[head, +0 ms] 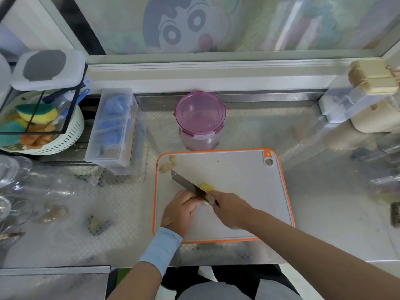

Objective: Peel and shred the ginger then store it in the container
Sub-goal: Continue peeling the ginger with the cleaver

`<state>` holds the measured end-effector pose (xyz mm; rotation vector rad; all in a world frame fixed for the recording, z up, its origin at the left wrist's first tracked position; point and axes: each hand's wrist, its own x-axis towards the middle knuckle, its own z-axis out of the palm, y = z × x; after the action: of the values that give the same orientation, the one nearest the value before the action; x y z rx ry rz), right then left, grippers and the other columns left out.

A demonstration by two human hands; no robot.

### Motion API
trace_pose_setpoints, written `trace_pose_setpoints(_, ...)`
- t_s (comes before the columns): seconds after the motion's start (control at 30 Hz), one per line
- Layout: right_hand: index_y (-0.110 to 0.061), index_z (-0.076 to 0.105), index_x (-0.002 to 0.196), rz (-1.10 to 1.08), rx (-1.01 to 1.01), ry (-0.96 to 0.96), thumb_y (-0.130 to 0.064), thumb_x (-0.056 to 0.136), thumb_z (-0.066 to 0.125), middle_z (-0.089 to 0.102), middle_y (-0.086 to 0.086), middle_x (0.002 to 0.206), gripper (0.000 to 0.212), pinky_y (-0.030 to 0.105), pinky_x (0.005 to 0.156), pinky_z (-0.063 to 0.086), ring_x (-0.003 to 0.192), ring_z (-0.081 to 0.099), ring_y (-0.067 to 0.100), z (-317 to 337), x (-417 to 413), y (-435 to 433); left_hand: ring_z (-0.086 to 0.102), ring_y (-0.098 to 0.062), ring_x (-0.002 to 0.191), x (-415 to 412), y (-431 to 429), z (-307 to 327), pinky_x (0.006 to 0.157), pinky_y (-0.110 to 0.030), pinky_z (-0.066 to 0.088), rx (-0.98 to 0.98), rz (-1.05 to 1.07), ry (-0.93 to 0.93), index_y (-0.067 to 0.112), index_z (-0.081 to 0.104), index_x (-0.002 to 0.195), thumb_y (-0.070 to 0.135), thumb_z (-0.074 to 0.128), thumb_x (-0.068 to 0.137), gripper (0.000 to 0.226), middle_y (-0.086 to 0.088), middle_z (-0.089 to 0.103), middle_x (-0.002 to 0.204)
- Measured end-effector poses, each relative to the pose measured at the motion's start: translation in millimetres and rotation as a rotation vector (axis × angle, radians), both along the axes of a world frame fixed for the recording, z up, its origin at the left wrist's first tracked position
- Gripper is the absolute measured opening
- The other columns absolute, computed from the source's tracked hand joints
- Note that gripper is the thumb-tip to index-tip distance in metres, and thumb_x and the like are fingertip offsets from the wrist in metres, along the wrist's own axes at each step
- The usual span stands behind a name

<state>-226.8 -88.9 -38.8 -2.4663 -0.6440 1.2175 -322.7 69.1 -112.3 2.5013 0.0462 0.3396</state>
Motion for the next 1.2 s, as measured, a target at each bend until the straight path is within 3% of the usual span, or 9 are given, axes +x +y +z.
trace_pose_setpoints(0.17, -0.036, 0.042, 0.137, 0.023, -0.005, -0.118, -0.019, 0.103, 0.03, 0.056, 0.001, 0.085, 0.04, 0.031, 0.059, 0.039, 0.071, 0.055, 0.024, 16, -12, -3, 0.058, -0.014, 0.09, -3, 1, -6, 0.068, -0.023, 0.051, 0.002, 0.013, -0.092, 0.016, 0.076, 0.086, 0.02, 0.057, 0.088, 0.019, 0.002, 0.068, 0.091)
trace_pose_setpoints(0.3, -0.043, 0.026, 0.147, 0.092, -0.063, -0.22, -0.008, 0.097, 0.038, 0.054, 0.001, 0.083, 0.062, 0.033, 0.062, 0.04, 0.072, 0.052, 0.026, 28, -32, -9, 0.059, -0.018, 0.09, -1, 1, -12, 0.07, -0.026, 0.05, 0.019, 0.023, -0.189, 0.013, 0.075, 0.083, 0.014, 0.06, 0.086, 0.016, -0.001, 0.068, 0.09)
trace_pose_setpoints(0.43, -0.041, 0.023, 0.147, 0.105, -0.066, -0.229, 0.002, 0.086, 0.042, 0.054, 0.001, 0.079, 0.077, 0.036, 0.059, 0.039, 0.071, 0.055, 0.028, 34, -40, -17, 0.059, -0.02, 0.091, -3, -2, -12, 0.071, -0.025, 0.049, 0.054, 0.043, -0.22, 0.013, 0.075, 0.085, 0.018, 0.056, 0.09, 0.021, -0.005, 0.069, 0.091)
trace_pose_setpoints(0.67, -0.035, 0.022, 0.149, 0.124, -0.074, -0.23, 0.006, 0.083, 0.042, 0.05, 0.0, 0.074, 0.08, 0.034, 0.056, 0.038, 0.066, 0.051, 0.025, 39, -42, -26, 0.057, -0.021, 0.091, -5, -5, -15, 0.074, -0.021, 0.044, 0.047, 0.079, -0.242, 0.014, 0.072, 0.087, 0.022, 0.048, 0.098, 0.028, -0.004, 0.067, 0.093)
trace_pose_setpoints(0.8, -0.035, 0.024, 0.148, 0.126, -0.081, -0.228, 0.004, 0.085, 0.041, 0.046, -0.002, 0.071, 0.077, 0.033, 0.052, 0.035, 0.063, 0.049, 0.022, 38, -41, -30, 0.058, -0.021, 0.093, -5, -7, -14, 0.078, -0.019, 0.044, 0.016, 0.079, -0.235, 0.015, 0.071, 0.09, 0.019, 0.051, 0.096, 0.021, 0.0, 0.064, 0.097)
trace_pose_setpoints(1.07, -0.033, 0.028, 0.148, 0.179, -0.083, -0.246, 0.003, 0.085, 0.042, 0.04, -0.003, 0.07, 0.074, 0.033, 0.059, 0.038, 0.065, 0.047, 0.023, 42, -31, -31, 0.059, -0.02, 0.095, -6, -6, -14, 0.083, -0.017, 0.044, 0.038, 0.084, -0.2, 0.011, 0.077, 0.088, 0.019, 0.054, 0.094, 0.025, -0.005, 0.071, 0.094)
trace_pose_setpoints(1.2, -0.03, 0.03, 0.147, 0.212, -0.092, -0.253, 0.004, 0.084, 0.041, 0.041, -0.002, 0.07, 0.072, 0.031, 0.049, 0.03, 0.056, 0.041, 0.018, 43, -30, -31, 0.059, -0.02, 0.095, -5, -7, -14, 0.082, -0.017, 0.044, 0.036, 0.09, -0.202, 0.012, 0.077, 0.088, 0.026, 0.048, 0.099, 0.034, -0.005, 0.071, 0.095)
